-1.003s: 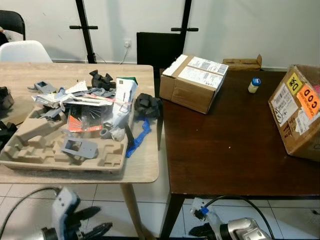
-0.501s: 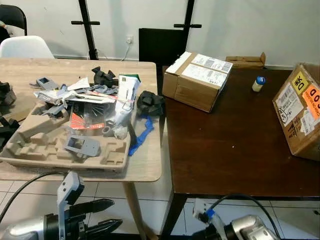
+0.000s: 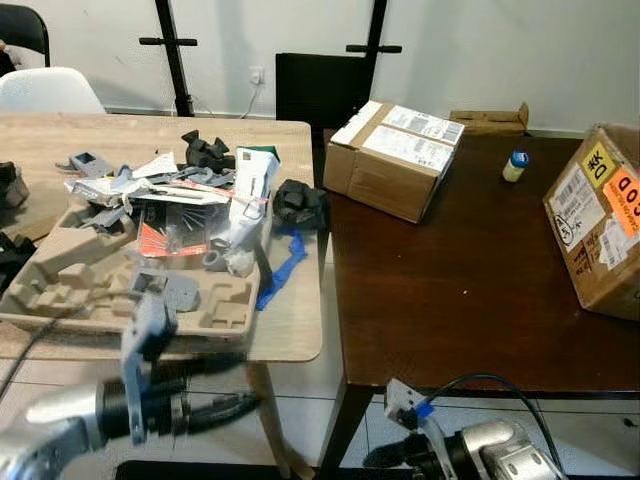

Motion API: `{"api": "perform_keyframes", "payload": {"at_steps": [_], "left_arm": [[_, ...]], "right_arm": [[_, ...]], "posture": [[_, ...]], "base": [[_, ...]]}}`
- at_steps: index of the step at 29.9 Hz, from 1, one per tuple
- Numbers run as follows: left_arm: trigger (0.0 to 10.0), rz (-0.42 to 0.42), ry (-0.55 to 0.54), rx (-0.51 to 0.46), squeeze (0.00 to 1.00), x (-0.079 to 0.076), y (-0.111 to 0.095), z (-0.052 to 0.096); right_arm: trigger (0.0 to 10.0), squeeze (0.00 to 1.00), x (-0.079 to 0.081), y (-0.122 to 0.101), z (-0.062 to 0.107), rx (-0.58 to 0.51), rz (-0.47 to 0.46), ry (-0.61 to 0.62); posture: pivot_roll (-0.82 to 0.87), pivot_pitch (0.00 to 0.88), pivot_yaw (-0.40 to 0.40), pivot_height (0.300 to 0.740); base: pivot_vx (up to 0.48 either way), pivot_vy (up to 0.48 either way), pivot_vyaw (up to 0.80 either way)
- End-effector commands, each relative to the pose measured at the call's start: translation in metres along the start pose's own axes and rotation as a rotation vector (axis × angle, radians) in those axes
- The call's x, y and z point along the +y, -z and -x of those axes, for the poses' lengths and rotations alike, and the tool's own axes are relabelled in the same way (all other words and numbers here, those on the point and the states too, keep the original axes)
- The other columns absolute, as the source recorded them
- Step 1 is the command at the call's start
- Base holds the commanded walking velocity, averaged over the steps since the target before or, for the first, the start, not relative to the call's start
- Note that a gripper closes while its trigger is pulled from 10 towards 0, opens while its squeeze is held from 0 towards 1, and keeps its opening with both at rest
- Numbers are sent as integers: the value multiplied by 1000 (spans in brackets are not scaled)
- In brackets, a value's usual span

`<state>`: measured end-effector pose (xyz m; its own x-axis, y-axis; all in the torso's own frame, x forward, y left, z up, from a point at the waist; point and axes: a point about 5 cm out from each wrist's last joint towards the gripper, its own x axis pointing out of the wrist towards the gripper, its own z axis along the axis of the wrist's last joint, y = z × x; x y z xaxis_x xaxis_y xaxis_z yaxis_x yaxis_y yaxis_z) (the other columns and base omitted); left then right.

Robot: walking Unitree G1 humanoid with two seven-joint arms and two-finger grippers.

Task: Picking trash to rubbish bin

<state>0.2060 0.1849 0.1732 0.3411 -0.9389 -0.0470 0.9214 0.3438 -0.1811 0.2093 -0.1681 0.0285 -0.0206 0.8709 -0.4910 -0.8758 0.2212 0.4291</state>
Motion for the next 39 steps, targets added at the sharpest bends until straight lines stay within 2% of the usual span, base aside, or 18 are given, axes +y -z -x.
{"api": "perform_keyframes", "payload": {"at_steps": [1,4,7,8,11,12,16,17,20,25,26,28,29,32,34,36,38,39], "left_arm": [[10000,-48,-52,-20,0,7,-16,0],[10000,-76,-97,-40,0,14,-24,-2],[10000,-86,-308,-154,0,43,-48,0],[10000,-86,-308,-154,0,43,-48,0],[10000,-98,-516,-108,0,69,-56,10],[10000,-98,-516,-108,0,69,-56,10],[10000,-90,-679,-72,0,89,-58,23],[10000,-90,-679,-72,0,89,-58,23],[10000,-60,-743,-23,0,96,-55,28],[10000,-19,-745,72,0,96,-50,27],[10000,-24,-742,123,0,95,-50,28],[10000,-152,-659,212,0,85,-57,29],[10000,-152,-659,212,0,85,-57,29],[10000,-276,-546,308,0,73,-64,38],[10000,-334,-533,372,0,73,-69,53],[10000,-400,-527,397,0,75,-71,64],[10000,-411,-538,398,0,76,-73,68],[10000,-412,-572,431,0,80,-74,79]], "right_arm": [[10000,0,3,-13,0,-48,28,-12],[10000,0,4,-20,1,-61,45,-15],[10000,0,0,-34,5,-97,83,18],[10000,0,0,-34,5,-97,83,18],[10000,0,0,-57,13,-185,126,33],[10000,0,0,-57,13,-185,126,33],[10000,0,0,-94,22,-329,176,40],[10000,0,0,-94,22,-329,176,40],[10000,0,-1,-123,30,-435,234,63],[10000,0,-1,-142,37,-510,270,74],[10000,0,0,-150,41,-537,283,71],[10000,0,2,-156,44,-548,301,68],[10000,0,2,-156,44,-548,301,68],[10000,0,1,-156,45,-533,302,74],[10000,0,-1,-154,43,-521,293,76],[10000,0,-2,-152,41,-519,284,73],[10000,0,-2,-152,41,-519,280,72],[10000,0,-2,-152,40,-518,274,70]], "posture": [[-28,80,-26,740],[-28,80,-26,740],[-30,81,-13,740],[-30,81,-13,740],[-30,83,-7,740],[-30,83,-7,740],[-31,84,-2,740],[-31,84,-2,740],[-32,85,-3,740],[-31,84,-7,740],[-31,83,-9,740],[-31,81,-13,740],[-31,81,-13,740],[-27,77,-17,740],[-23,74,-19,740],[-21,73,-23,740],[-21,72,-23,740],[-19,73,-25,740]], "base": [[0,0,0],[0,0,0],[0,0,0],[0,0,0],[0,0,0],[0,0,0],[0,0,0],[0,0,0],[0,0,0],[0,0,0],[0,0,0],[0,0,0],[0,0,0],[0,0,0],[0,0,0],[0,0,0],[0,0,0],[0,0,0]]}}
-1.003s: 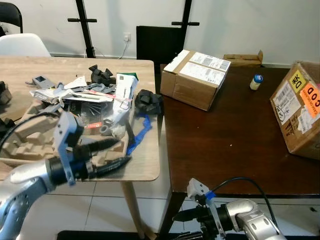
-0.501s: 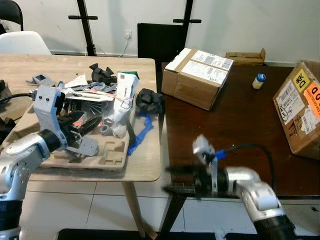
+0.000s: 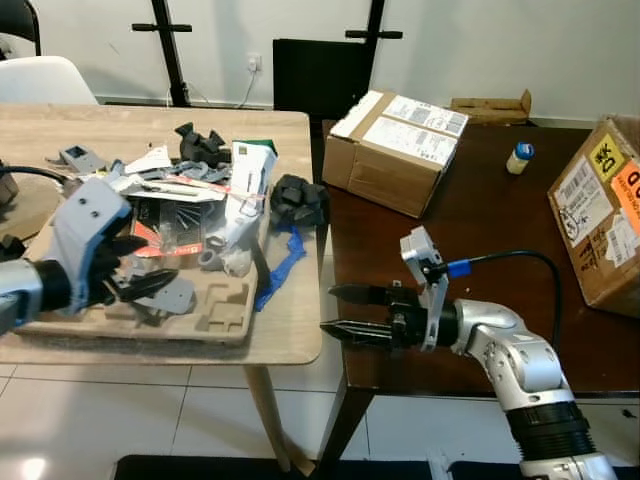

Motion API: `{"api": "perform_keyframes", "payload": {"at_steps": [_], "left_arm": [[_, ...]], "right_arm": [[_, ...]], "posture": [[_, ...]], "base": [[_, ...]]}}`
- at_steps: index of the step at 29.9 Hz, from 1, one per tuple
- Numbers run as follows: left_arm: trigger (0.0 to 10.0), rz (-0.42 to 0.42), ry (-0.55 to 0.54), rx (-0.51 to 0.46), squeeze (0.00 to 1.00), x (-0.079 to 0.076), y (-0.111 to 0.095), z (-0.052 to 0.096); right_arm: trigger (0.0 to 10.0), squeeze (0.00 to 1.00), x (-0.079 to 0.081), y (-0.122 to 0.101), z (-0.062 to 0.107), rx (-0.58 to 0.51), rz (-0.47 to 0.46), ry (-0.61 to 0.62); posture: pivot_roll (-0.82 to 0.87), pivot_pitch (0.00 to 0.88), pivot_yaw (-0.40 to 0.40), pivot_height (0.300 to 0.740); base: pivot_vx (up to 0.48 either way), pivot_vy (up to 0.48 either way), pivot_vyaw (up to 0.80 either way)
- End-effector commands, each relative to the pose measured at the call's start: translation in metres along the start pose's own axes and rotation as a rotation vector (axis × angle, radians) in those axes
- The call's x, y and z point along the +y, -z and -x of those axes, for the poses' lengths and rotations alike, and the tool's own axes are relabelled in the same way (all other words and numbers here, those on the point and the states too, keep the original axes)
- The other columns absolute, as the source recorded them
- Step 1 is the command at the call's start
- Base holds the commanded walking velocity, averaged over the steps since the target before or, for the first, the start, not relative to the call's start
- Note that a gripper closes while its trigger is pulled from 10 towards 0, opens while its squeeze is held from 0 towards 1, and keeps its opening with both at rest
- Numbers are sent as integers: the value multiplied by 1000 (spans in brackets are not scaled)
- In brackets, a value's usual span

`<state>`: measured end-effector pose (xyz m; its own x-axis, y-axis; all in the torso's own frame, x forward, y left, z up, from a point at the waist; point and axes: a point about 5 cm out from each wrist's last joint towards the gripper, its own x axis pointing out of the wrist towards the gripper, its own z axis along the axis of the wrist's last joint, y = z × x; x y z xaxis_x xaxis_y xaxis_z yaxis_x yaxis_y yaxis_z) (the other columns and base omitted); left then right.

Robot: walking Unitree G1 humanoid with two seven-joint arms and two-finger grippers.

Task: Picking trash to rubbish bin

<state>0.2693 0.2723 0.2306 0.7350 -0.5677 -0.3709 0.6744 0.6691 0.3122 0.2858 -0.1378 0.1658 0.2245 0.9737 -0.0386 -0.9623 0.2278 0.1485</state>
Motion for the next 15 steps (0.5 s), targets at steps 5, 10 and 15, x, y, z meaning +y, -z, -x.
{"api": "perform_keyframes", "payload": {"at_steps": [5,10,15], "left_arm": [[10000,-69,-67,124,0,19,11,19],[10000,-86,-20,146,0,17,17,20],[10000,-306,-76,120,0,22,21,3]], "right_arm": [[10000,0,-1,7,-1,32,-14,4],[10000,0,-1,9,-1,40,-19,4],[10000,0,-1,10,-1,51,-20,6]], "posture": [[-17,72,-28,740],[-16,71,-29,740],[-17,74,-32,740]], "base": [[0,0,0],[0,0,0],[0,0,0]]}}
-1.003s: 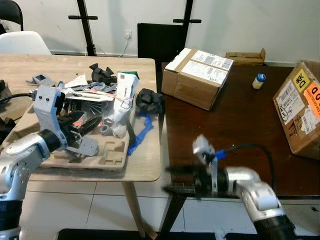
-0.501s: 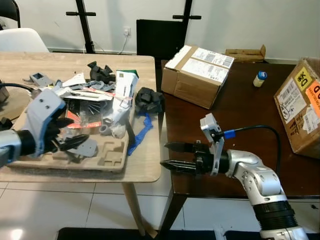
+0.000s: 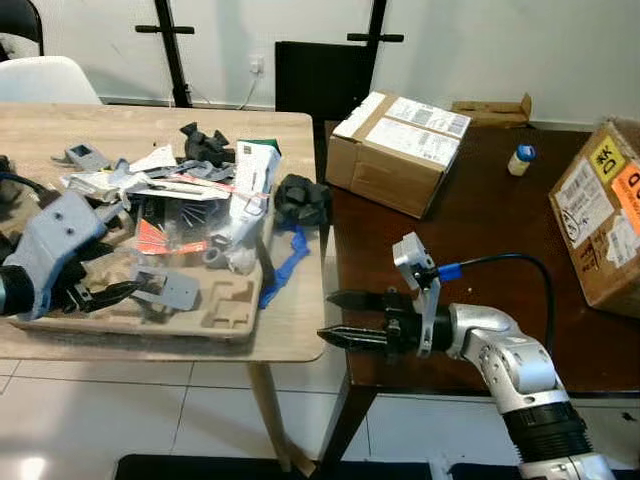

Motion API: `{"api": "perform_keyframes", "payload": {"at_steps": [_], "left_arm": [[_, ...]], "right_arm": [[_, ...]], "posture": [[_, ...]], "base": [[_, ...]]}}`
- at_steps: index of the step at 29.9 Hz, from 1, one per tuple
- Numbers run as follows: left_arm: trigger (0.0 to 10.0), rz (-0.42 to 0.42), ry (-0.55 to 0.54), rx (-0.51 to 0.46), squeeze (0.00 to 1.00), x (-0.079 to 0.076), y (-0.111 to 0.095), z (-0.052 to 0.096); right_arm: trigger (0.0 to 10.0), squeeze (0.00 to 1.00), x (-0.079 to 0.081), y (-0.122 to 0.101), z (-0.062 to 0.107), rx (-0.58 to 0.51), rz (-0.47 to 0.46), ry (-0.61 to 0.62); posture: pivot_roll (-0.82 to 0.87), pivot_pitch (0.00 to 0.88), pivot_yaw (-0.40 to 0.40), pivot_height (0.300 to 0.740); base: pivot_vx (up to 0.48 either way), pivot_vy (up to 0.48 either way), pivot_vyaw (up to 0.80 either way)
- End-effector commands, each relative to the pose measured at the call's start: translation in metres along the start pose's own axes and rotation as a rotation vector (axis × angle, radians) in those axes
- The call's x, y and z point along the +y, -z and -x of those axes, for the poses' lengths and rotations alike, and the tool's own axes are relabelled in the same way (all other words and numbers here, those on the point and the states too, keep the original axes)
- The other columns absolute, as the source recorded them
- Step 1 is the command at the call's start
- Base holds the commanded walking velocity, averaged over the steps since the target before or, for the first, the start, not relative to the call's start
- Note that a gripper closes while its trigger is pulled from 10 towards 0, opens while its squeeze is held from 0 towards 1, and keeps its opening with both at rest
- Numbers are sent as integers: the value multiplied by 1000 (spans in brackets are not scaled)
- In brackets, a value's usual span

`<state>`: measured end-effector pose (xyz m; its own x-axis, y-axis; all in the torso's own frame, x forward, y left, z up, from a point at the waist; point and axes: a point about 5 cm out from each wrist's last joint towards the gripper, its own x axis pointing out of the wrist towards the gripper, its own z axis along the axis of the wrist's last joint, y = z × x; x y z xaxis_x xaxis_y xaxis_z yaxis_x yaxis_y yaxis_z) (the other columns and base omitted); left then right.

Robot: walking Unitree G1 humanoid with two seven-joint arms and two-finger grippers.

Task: Picking trash to rubbish bin

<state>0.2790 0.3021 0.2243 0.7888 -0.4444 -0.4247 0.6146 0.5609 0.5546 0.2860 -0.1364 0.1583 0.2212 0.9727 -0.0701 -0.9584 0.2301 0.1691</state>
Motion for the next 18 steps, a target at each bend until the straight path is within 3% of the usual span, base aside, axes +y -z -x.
{"api": "perform_keyframes", "payload": {"at_steps": [1,11,18], "left_arm": [[10000,-71,23,-4,0,-5,0,-8],[10000,-97,53,-3,0,-10,0,-21],[10000,-162,150,-3,0,-23,6,-44]], "right_arm": [[10000,0,0,3,0,20,1,4],[10000,0,2,5,1,23,-1,7],[10000,0,5,6,-2,22,6,6]], "posture": [[-22,76,-30,740],[-25,82,-20,740],[-28,89,-10,740]], "base": [[0,0,0],[0,0,0],[0,0,0]]}}
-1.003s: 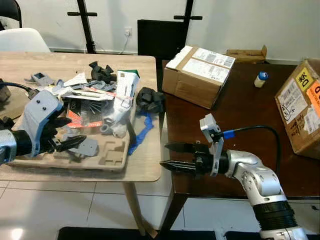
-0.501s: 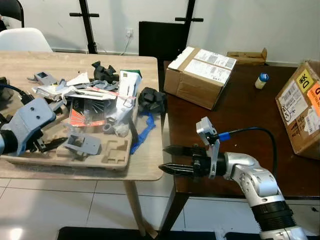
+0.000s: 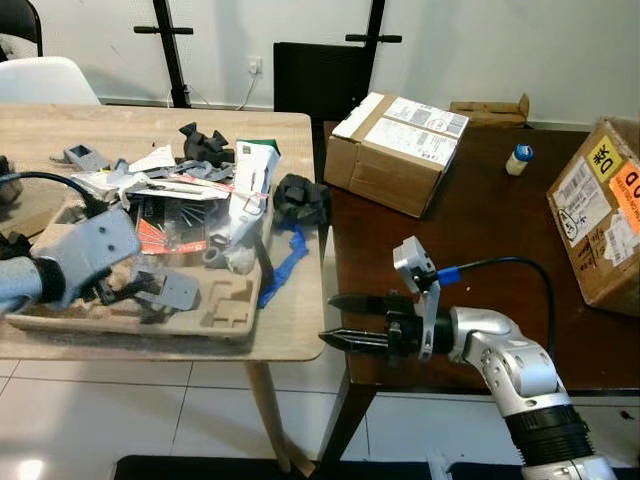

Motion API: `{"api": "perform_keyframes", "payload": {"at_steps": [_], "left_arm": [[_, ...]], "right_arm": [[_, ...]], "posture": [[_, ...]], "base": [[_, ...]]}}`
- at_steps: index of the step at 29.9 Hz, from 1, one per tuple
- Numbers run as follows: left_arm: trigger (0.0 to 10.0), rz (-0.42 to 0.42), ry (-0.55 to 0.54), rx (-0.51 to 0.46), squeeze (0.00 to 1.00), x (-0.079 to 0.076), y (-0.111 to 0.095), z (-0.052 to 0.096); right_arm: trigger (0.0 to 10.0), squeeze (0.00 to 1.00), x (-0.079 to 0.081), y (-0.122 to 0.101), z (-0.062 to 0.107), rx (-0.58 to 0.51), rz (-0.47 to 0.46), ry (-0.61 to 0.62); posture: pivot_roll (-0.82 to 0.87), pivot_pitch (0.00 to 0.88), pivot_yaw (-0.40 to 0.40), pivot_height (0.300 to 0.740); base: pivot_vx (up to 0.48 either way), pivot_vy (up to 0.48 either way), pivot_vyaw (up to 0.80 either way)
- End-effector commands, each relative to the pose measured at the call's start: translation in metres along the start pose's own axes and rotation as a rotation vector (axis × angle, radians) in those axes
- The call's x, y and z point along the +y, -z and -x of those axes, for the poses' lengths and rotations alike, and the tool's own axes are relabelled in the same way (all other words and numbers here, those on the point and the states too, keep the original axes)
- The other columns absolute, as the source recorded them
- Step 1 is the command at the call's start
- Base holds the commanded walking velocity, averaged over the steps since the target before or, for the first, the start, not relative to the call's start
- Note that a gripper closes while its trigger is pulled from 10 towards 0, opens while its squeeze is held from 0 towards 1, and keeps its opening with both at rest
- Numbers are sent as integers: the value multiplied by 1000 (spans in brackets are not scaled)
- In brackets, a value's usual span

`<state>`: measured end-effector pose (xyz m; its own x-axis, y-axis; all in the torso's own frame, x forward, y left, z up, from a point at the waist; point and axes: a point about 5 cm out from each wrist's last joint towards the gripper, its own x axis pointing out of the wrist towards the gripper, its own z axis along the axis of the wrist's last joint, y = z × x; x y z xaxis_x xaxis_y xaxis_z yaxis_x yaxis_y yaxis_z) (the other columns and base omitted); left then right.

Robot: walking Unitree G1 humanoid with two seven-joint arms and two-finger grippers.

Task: Picking trash to rubbish bin

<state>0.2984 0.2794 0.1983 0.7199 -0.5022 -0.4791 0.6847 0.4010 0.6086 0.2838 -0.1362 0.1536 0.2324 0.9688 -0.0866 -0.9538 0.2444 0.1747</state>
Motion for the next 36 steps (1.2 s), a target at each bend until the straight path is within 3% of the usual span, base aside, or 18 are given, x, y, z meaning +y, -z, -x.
{"api": "perform_keyframes", "payload": {"at_steps": [1,13,20,22,23,25,36], "left_arm": [[10000,-14,56,3,0,-8,2,-10],[10000,-124,-31,-33,0,1,-4,-32],[10000,-142,9,-6,0,0,-1,-32],[10000,-142,64,48,0,-6,8,-32],[4353,-147,79,78,0,-9,13,-31],[0,-150,73,106,0,-10,18,-31],[0,-188,-9,67,0,1,11,-29]], "right_arm": [[10000,0,4,1,-3,7,17,-11],[10000,0,6,-5,-4,-1,38,-19],[10000,0,7,-5,-3,-1,40,-22],[10000,0,7,-4,-2,2,39,-21],[10000,0,7,-4,-3,4,38,-22],[10000,0,7,-3,-4,6,37,-24],[10000,0,5,-4,-4,15,43,-28]], "posture": [[-28,89,-10,740],[-45,96,-3,740],[-45,97,-2,740],[-39,96,-5,740],[-40,95,-7,740],[-38,94,-11,740],[-40,90,-20,740]], "base": [[0,0,0],[0,0,0],[0,0,0],[0,0,0],[0,0,0],[0,0,0],[0,0,0]]}}
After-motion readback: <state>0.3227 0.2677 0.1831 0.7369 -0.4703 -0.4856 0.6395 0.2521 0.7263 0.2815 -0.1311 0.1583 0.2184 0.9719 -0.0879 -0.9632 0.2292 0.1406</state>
